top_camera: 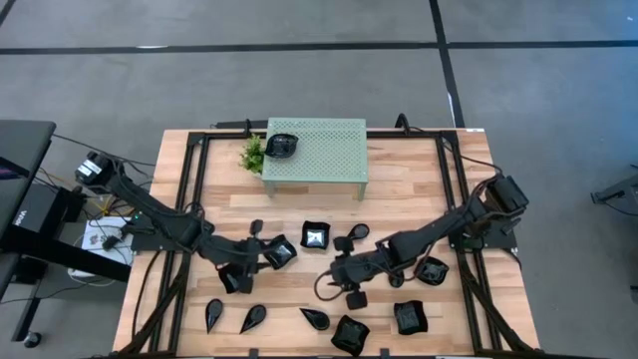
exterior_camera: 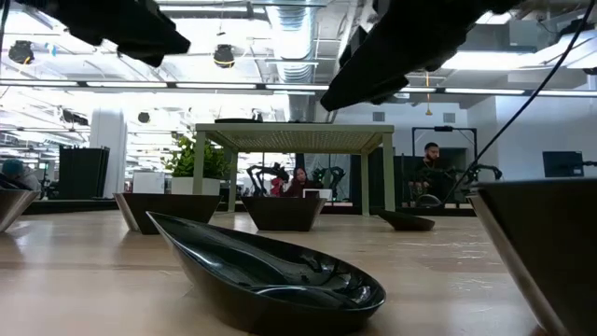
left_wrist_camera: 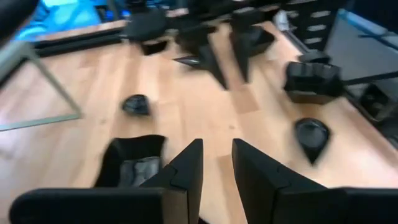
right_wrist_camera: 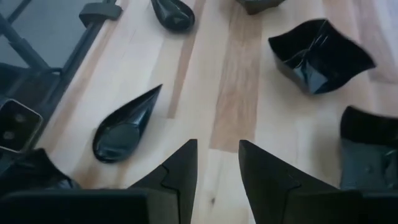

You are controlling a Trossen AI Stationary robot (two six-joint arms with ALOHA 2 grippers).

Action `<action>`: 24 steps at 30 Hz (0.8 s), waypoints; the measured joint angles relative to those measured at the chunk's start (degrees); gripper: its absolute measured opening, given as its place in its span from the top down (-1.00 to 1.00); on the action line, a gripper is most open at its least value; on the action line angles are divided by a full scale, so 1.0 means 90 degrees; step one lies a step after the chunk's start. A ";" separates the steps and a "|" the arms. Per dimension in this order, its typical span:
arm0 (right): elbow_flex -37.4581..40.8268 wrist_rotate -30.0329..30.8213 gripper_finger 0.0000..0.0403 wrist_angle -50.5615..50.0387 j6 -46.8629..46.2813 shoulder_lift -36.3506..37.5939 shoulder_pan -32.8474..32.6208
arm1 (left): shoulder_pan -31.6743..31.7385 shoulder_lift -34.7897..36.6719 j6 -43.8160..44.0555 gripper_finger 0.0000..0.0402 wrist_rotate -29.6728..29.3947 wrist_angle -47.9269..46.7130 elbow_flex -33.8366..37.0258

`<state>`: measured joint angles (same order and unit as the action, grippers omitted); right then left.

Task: Pick & Place Mini shaped plates
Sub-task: Put the distorted square plate on the shelf

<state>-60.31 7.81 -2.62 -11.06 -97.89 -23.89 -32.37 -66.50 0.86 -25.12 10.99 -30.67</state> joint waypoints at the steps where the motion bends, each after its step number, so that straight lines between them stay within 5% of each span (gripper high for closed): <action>1: 0.0000 0.0006 0.44 -0.0022 -0.0099 0.0000 -0.0039 | 0.0021 0.0000 0.0000 0.57 -0.0053 0.0007 0.0003; 24: 0.0000 0.0023 0.44 -0.0036 -0.0281 -0.0005 -0.0249 | 0.0611 0.0000 -0.0015 0.57 0.0283 0.0026 0.0010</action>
<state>-60.31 8.01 -2.94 -13.58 -97.93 -26.13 -26.87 -66.50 0.73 -22.57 11.22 -30.59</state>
